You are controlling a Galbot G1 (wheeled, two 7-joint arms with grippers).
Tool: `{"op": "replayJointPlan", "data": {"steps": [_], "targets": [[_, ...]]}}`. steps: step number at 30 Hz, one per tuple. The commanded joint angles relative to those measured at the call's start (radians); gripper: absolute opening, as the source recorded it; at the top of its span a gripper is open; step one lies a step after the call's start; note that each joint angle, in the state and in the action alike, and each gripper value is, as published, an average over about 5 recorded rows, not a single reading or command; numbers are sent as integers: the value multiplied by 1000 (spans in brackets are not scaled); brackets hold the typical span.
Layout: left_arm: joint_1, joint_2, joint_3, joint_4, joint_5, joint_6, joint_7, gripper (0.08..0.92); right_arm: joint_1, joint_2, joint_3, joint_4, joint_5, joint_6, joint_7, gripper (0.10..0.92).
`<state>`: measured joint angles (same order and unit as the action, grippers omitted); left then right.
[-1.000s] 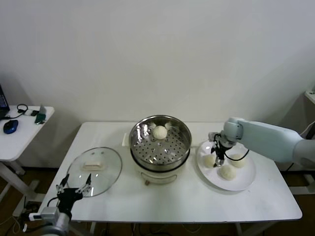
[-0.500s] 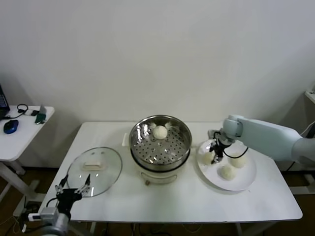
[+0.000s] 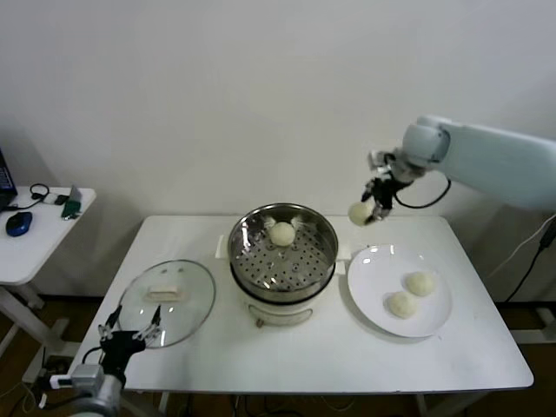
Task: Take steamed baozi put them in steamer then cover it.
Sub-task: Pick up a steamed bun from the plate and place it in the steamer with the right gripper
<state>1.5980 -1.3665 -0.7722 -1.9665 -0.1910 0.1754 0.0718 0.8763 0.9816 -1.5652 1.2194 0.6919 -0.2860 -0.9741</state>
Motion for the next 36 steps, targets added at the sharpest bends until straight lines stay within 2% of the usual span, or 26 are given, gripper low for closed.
{"op": "replayJointPlan", "data": {"steps": [1, 6, 12, 21, 27, 36], "targets": [[-5, -1, 2, -7, 1, 6, 1, 823, 98, 173, 43, 172, 156, -68, 45, 619], [-4, -1, -3, -11, 0, 10, 0, 823, -18, 294, 35, 148, 125, -93, 92, 619], [-3, 0, -11, -16, 0, 10, 0, 823, -137, 393, -3, 28, 47, -91, 117, 619], [-3, 0, -13, -15, -3, 7, 0, 823, -250, 482, -13, -148, -35, -74, 137, 627], [-4, -2, -14, -16, -3, 5, 0, 823, -283, 510, -12, -213, -56, -66, 147, 633], [-1, -5, -12, -17, -4, 1, -1, 823, -295, 510, -11, -219, -51, -63, 147, 741]]}}
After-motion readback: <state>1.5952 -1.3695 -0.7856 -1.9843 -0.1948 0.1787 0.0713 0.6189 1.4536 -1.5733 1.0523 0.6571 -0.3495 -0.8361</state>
